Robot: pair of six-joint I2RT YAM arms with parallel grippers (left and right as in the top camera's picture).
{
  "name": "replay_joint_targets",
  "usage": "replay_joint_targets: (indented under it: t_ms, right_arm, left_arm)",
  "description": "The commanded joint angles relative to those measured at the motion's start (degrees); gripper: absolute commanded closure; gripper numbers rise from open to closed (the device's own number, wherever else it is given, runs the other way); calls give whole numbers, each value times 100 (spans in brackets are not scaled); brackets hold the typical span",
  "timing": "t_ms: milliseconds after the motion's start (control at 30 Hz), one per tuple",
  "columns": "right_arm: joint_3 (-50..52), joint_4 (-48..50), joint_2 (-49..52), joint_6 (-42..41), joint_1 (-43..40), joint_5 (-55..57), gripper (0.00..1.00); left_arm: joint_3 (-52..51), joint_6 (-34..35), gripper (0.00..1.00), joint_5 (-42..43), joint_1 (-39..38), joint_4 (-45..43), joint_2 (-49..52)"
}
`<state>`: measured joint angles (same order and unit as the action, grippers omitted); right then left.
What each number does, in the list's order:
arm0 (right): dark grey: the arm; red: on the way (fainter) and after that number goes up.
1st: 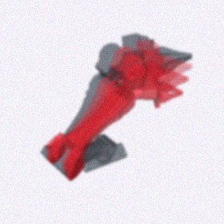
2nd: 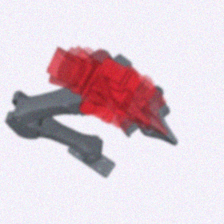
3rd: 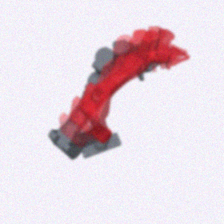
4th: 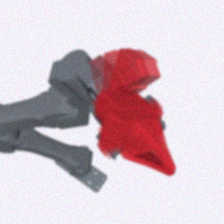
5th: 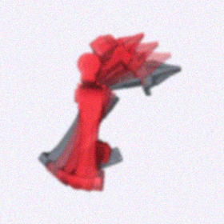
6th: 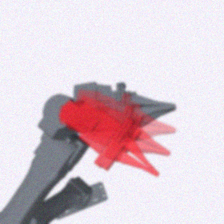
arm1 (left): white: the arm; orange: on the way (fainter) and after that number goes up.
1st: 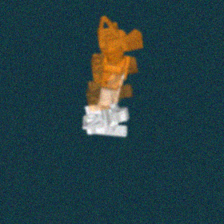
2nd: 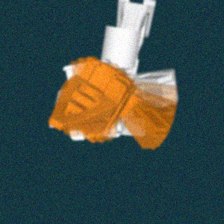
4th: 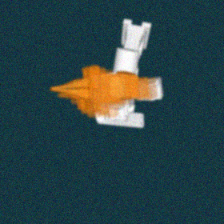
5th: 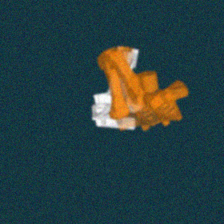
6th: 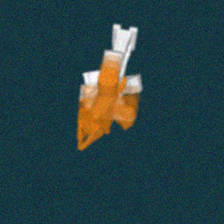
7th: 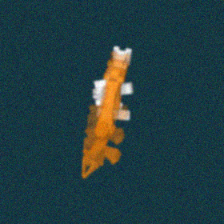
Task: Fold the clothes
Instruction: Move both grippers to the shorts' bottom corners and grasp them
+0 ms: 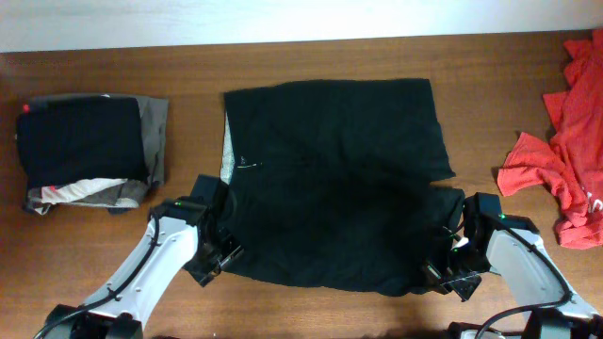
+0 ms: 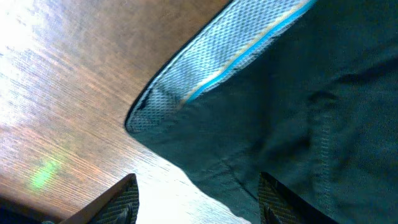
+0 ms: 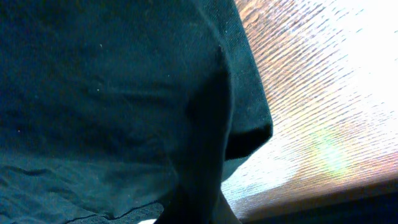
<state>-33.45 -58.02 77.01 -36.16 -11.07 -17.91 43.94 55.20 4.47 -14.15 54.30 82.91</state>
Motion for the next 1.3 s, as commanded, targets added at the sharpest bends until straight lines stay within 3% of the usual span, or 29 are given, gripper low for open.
replay_joint_targets:
  t_ms: [0, 100, 567, 767, 967, 1067, 1133, 1200, 1267]
  right_arm:
    - [28, -2, 20, -11, 35, 22, 96]
    - [28, 0, 20, -11, 35, 57, 96]
    - [28, 4, 20, -13, 35, 55, 96]
    - [28, 2, 20, -13, 35, 57, 96]
    - [28, 22, 17, -11, 35, 61, 96]
    - [22, 87, 17, -11, 33, 63, 96]
    - [22, 109, 17, -9, 33, 63, 96]
    - [22, 109, 17, -7, 35, 87, 96]
    - [22, 111, 17, 74, 35, 140, 96]
  left_arm:
    - [-153, 267, 34, 0, 35, -109, -66]
    - [-264, 267, 29, -22, 35, -337, -66]
    - [-321, 315, 31, -284, 35, -527, -59]
    - [-573, 588, 53, -302, 35, -640, -59]
    - [-601, 579, 96, -295, 35, -695, -61]
    - [-601, 496, 99, -291, 35, -719, -61]
    - [-601, 426, 93, -280, 35, -715, -61]
    - [-601, 374, 54, -280, 35, -717, -61]
    - [-601, 363, 30, -286, 35, -719, -61]
